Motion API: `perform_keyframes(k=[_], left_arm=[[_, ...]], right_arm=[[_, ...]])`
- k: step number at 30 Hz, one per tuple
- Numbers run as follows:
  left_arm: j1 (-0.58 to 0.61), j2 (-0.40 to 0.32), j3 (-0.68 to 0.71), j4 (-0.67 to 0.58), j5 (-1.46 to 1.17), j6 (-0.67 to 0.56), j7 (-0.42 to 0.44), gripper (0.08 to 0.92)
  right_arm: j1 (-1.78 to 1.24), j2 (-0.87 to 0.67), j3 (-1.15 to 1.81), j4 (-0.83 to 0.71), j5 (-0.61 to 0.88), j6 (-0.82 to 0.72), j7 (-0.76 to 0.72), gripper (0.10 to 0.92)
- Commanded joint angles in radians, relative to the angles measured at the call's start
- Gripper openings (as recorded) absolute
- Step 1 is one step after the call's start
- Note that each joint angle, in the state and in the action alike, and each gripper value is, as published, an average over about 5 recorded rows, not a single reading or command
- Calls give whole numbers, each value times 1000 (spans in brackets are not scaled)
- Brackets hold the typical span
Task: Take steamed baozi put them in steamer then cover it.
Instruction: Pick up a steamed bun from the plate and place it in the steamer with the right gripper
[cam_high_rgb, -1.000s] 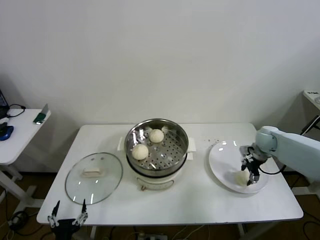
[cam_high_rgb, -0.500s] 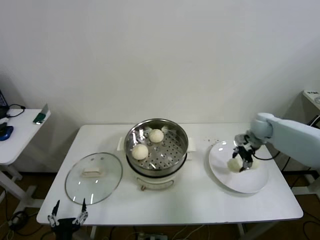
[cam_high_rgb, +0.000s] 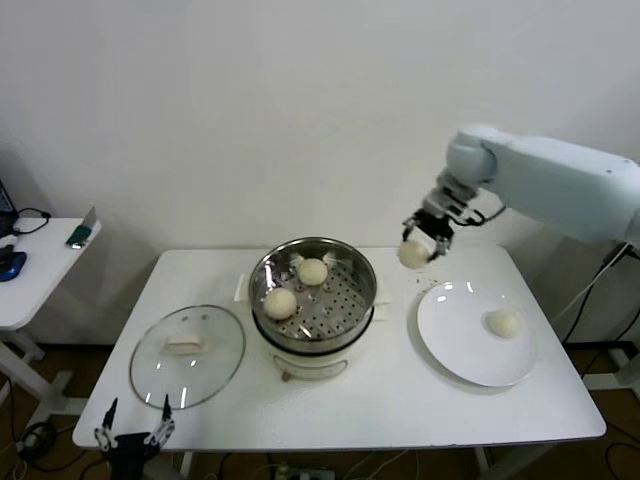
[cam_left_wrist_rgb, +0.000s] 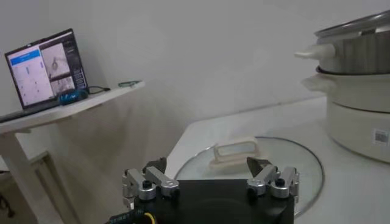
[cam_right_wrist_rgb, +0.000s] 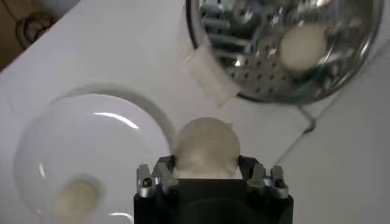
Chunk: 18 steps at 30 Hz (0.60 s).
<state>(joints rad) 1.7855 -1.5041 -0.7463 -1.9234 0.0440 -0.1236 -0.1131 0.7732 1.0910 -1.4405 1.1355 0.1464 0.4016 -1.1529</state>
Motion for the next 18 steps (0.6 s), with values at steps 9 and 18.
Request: perform_keyframes(k=[9,18], left_arm=[[-10,-2,1,-20,-15,23,-7,823],[-9,7,-13,-13,-35,21,-7,823]], right_arm=[[-63,307,28,115,-154,159,16,687],[-144,339,-16,123,-198,181,27,688]])
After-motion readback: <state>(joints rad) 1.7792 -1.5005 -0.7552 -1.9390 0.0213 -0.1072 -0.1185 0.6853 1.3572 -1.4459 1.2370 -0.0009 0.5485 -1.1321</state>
